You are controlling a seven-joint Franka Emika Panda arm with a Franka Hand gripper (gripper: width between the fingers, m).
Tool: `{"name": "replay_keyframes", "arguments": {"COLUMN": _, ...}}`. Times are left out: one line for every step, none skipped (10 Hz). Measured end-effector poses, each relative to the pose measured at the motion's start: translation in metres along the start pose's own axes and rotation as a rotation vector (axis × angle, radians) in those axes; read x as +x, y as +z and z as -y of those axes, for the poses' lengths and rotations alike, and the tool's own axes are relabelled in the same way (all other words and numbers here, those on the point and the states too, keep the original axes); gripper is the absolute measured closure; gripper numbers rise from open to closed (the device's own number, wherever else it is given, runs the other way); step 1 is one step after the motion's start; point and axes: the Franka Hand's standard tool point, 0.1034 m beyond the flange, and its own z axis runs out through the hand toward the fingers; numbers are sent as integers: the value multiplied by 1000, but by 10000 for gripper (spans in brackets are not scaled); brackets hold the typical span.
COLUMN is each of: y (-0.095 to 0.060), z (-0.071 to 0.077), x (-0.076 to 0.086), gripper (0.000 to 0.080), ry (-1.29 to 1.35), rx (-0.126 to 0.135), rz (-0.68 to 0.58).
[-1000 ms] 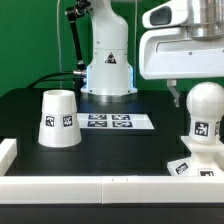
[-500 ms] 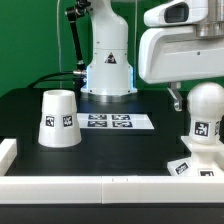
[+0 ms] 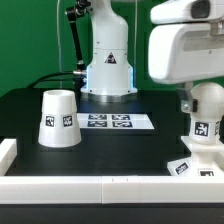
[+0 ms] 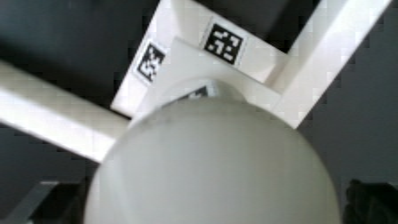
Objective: Assemble lamp
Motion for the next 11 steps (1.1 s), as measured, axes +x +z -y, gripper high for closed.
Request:
{"name": "replay_keyframes", "arguments": {"y": 0, "z": -1, "x": -1, "gripper": 100, "ry": -132, "rx": -7, "rz": 7}}
{"name": "replay_keyframes", "arguments": {"y": 1, "z": -5, "x": -2, "gripper": 100, "ry": -335, "rx": -19, "rz": 25}}
{"name": "replay_keyframes", "arguments": {"y": 1, "z": -6, "x": -2, "gripper": 100, "ry": -390, "rx": -23, "rz": 31}}
{"name": "replay_keyframes", "arguments": {"y": 1, "z": -8, "x": -3, "gripper": 100, "ry": -465, "rx": -27, "rz": 35}}
{"name": "replay_keyframes", "arguments": {"y": 1, "z": -9, "x": -3, "gripper": 100, "ry": -527, "rx": -27, "rz": 37}}
{"name": "replay_keyframes", "arguments": {"y": 1, "z": -11, "x": -4, "gripper": 100, "ry": -583, "rx": -29, "rz": 40}}
{"name": "replay_keyframes", "arguments": {"y": 1, "z": -13, "x": -6, "gripper": 100, "ry": -655, "rx": -33, "rz": 47}}
{"name": "replay_keyframes", "arguments": {"y": 1, "z": -15, "x": -6, "gripper": 100, "ry": -715, "rx": -36, "rz": 54}}
{"name": "replay_keyframes", "arguments": {"y": 2, "z": -15, "x": -7, "gripper": 100, "ry": -860, "rx": -46, "rz": 76}}
{"name": "replay_keyframes", "arguments": {"y": 4, "z": -14, "x": -7, "gripper": 100, "ry": -966, "rx": -54, "rz": 98}}
{"name": "replay_keyframes", "arguments": {"y": 5, "z": -13, "x": -6, "gripper": 100, "ry": -1078, "rx": -64, "rz": 122}}
